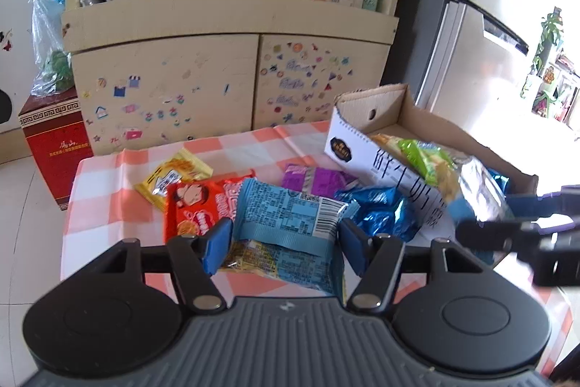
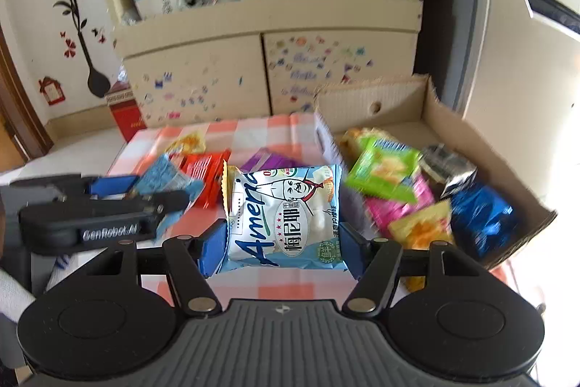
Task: Organize snacks
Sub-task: 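Carry both held packs over the box and open both tools to drop them, then withdraw both tools from the box back over the remaining snacks, then grasp the red cracker pack with the left tool while the right tool grasps the blue foil bag, then lift both held packs and carry them toward the box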
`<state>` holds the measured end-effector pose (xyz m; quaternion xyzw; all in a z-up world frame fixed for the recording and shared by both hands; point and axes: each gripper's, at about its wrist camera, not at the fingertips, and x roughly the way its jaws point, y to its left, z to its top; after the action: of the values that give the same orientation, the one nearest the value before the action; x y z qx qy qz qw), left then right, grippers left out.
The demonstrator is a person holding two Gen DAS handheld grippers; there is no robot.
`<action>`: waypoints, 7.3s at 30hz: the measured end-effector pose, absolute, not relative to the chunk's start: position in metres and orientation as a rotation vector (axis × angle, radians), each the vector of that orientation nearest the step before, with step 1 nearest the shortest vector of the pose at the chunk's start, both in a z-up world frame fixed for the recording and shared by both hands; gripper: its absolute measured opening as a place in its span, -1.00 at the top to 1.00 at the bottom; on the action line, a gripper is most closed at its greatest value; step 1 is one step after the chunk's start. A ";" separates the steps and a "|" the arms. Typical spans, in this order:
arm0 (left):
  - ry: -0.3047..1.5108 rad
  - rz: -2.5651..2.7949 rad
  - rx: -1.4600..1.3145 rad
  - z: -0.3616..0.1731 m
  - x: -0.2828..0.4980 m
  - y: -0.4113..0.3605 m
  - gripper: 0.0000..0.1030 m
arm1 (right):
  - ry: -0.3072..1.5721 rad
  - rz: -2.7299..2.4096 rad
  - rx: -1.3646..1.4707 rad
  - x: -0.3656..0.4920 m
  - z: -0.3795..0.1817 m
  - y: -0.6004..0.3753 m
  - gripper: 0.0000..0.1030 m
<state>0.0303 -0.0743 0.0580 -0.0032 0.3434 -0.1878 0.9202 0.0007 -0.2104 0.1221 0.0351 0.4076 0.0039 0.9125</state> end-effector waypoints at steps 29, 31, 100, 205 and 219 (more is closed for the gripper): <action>0.666 -0.694 0.005 0.075 0.050 -0.212 -0.24 | 0.747 -0.289 0.283 0.038 0.150 -0.334 -0.39; 0.664 -0.708 0.015 0.075 0.052 -0.221 -0.24 | 0.740 -0.304 0.303 0.039 0.151 -0.339 -0.39; 0.941 -0.224 -0.117 0.026 0.196 -0.026 -0.74 | 1.021 0.115 -0.013 0.102 0.060 -0.202 -0.74; 1.086 0.016 -0.185 0.002 0.109 -0.014 -0.85 | 1.158 0.194 0.009 0.100 0.044 -0.179 -0.28; 1.060 -0.067 0.058 -0.010 0.104 -0.031 -0.73 | 1.182 0.149 0.082 0.104 0.034 -0.184 -0.47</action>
<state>0.1039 -0.0309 -0.0105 0.0277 0.5052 -0.0320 0.8620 0.1043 -0.1841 0.0343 0.0386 0.5563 0.0701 0.8271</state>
